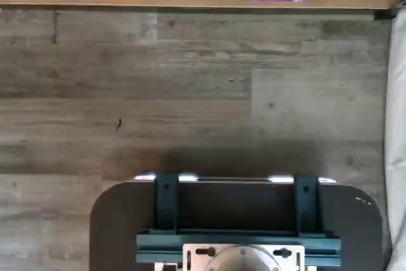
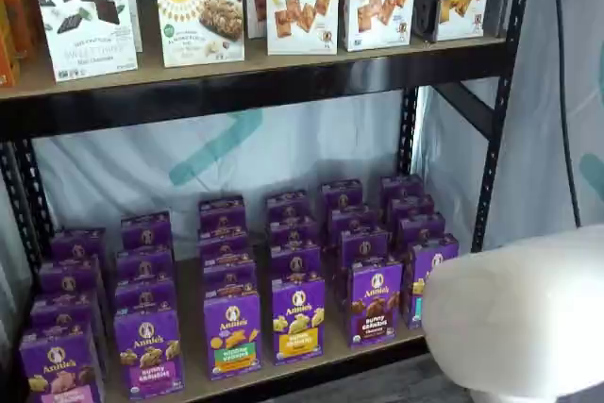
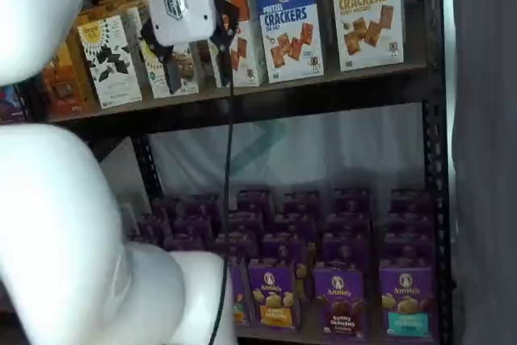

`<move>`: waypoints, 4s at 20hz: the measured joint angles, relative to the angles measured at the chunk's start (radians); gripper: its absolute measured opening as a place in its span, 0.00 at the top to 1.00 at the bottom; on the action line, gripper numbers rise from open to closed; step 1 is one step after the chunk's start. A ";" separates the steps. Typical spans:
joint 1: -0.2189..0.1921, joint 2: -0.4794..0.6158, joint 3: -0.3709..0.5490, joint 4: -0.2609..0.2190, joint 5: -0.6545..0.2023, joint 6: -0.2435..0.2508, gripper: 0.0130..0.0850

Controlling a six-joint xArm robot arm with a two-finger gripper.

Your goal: Pick up the purple box with a brown patch in the center, on the bottom shelf, the fifth box from the left

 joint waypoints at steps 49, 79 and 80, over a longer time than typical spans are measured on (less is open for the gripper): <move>-0.039 -0.089 0.798 -0.016 -0.734 -0.053 0.00; -0.091 0.799 0.816 0.027 -1.599 -0.167 0.00; -0.094 0.818 0.809 0.016 -1.615 -0.161 0.00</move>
